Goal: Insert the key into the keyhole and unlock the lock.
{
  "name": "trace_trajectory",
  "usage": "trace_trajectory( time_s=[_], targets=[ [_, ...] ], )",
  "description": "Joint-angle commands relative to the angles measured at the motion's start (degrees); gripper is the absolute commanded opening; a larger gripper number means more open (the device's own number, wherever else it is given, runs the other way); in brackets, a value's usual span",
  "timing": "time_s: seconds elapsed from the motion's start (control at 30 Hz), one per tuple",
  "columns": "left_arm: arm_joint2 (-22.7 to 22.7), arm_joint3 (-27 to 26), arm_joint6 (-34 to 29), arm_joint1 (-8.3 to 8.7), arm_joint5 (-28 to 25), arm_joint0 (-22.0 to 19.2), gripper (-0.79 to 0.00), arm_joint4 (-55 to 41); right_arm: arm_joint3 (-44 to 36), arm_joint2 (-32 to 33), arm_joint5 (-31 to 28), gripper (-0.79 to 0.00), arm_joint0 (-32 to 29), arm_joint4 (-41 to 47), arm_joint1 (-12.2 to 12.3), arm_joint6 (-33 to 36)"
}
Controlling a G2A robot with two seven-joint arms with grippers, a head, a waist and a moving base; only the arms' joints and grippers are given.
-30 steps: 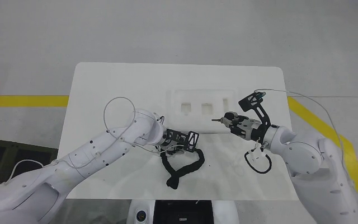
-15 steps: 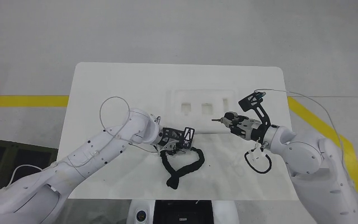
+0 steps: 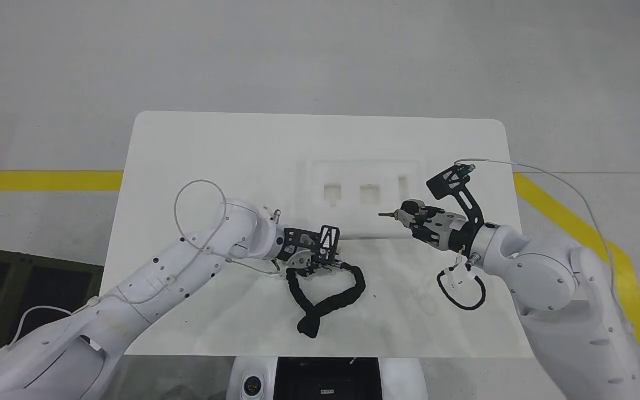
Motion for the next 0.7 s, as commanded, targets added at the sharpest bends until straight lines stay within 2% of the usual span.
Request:
trace_trajectory(
  time_s=[0.0, 0.17, 0.4, 0.53, 0.57, 0.6, 0.67],
  targets=[
    [-0.5, 0.0, 0.9, 0.06, 0.2, 0.4, -0.499, 0.6, 0.0, 0.0, 0.0, -0.785, 0.0, 0.0, 0.0, 0.0],
    [-1.2, -0.3, 1.7, 0.01, 0.4, 0.9, -0.573, 2.0, 0.0, 0.0, 0.0, -0.785, 0.0, 0.0, 0.0, 0.0],
    [-1.4, -0.9, 1.4, -0.48, 0.1, 1.0, -0.57, 2.6, 0.0, 0.0, 0.0, -0.785, 0.0, 0.0, 0.0, 0.0],
    [-1.7, -1.3, 1.2, -0.67, 0.0, 1.1, -0.606, 3.1, 0.0, 0.0, 0.0, -0.785, 0.0, 0.0, 0.0, 0.0],
    [-1.8, -1.3, 1.2, -0.72, 0.0, 1.2, -0.677, 3.2, 0.0, 0.0, 0.0, -0.785, 0.0, 0.0, 0.0, 0.0],
    [-1.9, -1.3, 1.1, -0.77, 0.0, 1.2, -0.785, 3.2, 0.0, 0.0, 0.0, -0.785, 0.0, 0.0, 0.0, 0.0],
    [-2.0, -1.3, 1.1, -0.88, 0.1, 1.3, -0.785, 3.4, 0.0, 0.0, 0.0, -0.785, 0.0, 0.0, 0.0, 0.0]
  ],
)
